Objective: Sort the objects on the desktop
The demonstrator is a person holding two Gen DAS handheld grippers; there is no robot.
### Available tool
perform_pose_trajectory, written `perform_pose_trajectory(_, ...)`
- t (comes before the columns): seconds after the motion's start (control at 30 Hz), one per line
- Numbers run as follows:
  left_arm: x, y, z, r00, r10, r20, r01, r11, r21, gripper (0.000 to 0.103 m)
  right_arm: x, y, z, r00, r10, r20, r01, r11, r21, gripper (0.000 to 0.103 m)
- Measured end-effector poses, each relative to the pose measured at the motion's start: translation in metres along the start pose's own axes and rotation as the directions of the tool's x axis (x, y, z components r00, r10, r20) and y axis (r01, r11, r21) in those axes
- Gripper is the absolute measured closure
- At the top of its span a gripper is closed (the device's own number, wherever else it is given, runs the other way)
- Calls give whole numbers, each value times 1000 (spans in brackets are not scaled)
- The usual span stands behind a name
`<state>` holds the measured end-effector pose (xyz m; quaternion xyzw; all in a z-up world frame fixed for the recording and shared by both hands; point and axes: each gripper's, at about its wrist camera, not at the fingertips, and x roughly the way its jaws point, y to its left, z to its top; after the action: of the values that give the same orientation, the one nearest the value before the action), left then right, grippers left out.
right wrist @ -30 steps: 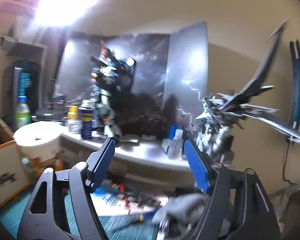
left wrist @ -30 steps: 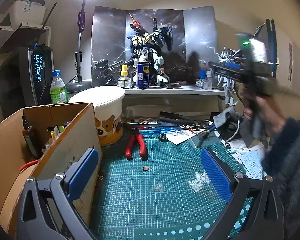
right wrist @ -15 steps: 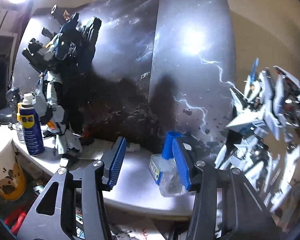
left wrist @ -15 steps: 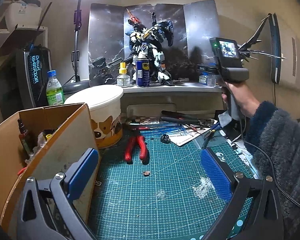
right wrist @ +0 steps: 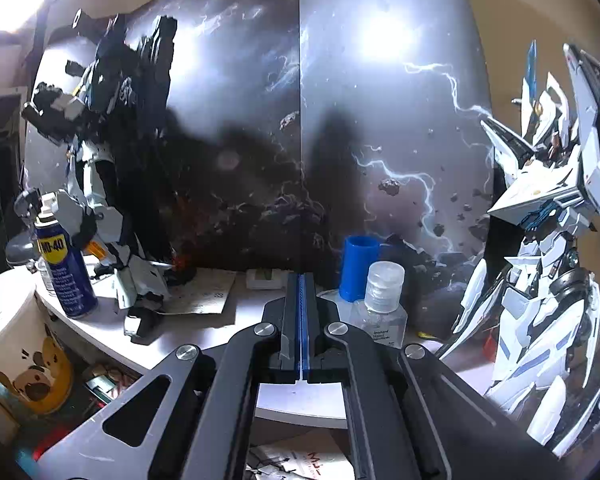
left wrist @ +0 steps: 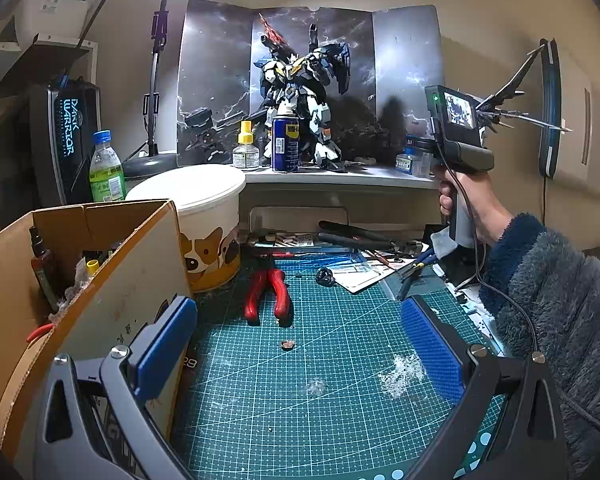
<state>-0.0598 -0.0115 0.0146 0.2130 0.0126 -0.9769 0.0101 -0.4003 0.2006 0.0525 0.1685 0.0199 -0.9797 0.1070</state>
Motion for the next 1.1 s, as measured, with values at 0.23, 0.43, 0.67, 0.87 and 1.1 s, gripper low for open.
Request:
perform_pose_trajectory(0.23, -1, 2, -1, 1000, -9, -8, 9, 1000, -11, 0, -26, 14, 12, 999, 49, 23, -48, 997, -55, 103)
perform_pose_trajectory(0.43, -7, 5, -2, 1000, -26, -7, 26, 999, -26, 0, -73, 23, 25, 992, 116, 59, -111, 990, -87, 103)
perform_pose_trajectory(0.67, -15, 7, -5, 999, -49, -3, 49, 998, -33, 0, -92, 20, 25, 998, 22, 59, -16, 995, -97, 96)
perform_pose_trajectory(0.87, -10, 12, -7, 997, -71, -15, 70, 996, -62, 0, -52, 10, 21, 996, -90, -11, 89, 995, -48, 74)
perform_pose_trajectory(1.1, 1, 18, -8, 995, -97, -28, 94, 992, -88, 0, -14, 19, 16, 961, -277, -16, 275, 958, -78, 57)
